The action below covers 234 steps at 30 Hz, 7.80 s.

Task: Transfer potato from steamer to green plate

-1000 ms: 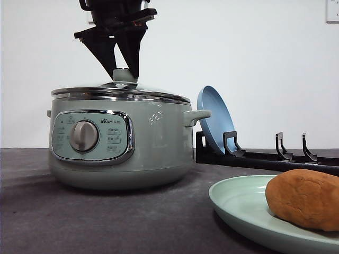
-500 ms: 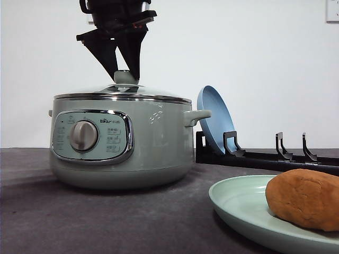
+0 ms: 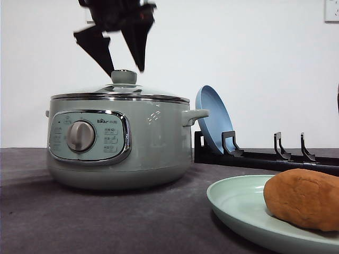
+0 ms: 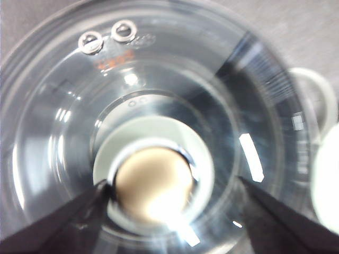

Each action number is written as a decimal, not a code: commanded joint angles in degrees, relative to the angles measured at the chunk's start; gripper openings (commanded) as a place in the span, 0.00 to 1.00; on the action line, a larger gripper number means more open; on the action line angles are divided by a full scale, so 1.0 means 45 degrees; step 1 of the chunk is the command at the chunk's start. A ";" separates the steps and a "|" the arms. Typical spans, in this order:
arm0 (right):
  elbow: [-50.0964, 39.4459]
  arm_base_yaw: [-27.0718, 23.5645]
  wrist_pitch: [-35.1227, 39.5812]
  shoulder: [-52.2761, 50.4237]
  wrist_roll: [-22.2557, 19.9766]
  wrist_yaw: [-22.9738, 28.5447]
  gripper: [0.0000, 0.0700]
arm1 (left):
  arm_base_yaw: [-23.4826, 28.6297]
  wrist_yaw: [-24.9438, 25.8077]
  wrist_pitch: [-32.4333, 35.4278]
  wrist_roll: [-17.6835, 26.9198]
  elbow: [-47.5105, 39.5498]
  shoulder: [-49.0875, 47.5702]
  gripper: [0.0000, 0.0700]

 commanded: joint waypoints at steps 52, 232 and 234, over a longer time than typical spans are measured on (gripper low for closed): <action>0.0194 0.0112 -0.1290 0.0034 -0.0914 -0.3045 0.02 | -0.0015 0.1710 0.4461 -0.0469 -1.2900 -1.8351 0.01; -1.6553 -0.8242 1.3478 -0.6033 -0.4148 -0.3016 0.02 | 0.6047 -0.0523 1.4274 -0.0941 -2.6826 -2.4326 0.00; -1.6553 -0.8242 1.3478 -0.6033 -0.4148 -0.3016 0.02 | 0.6047 -0.0523 1.4274 -0.0941 -2.6826 -2.4326 0.00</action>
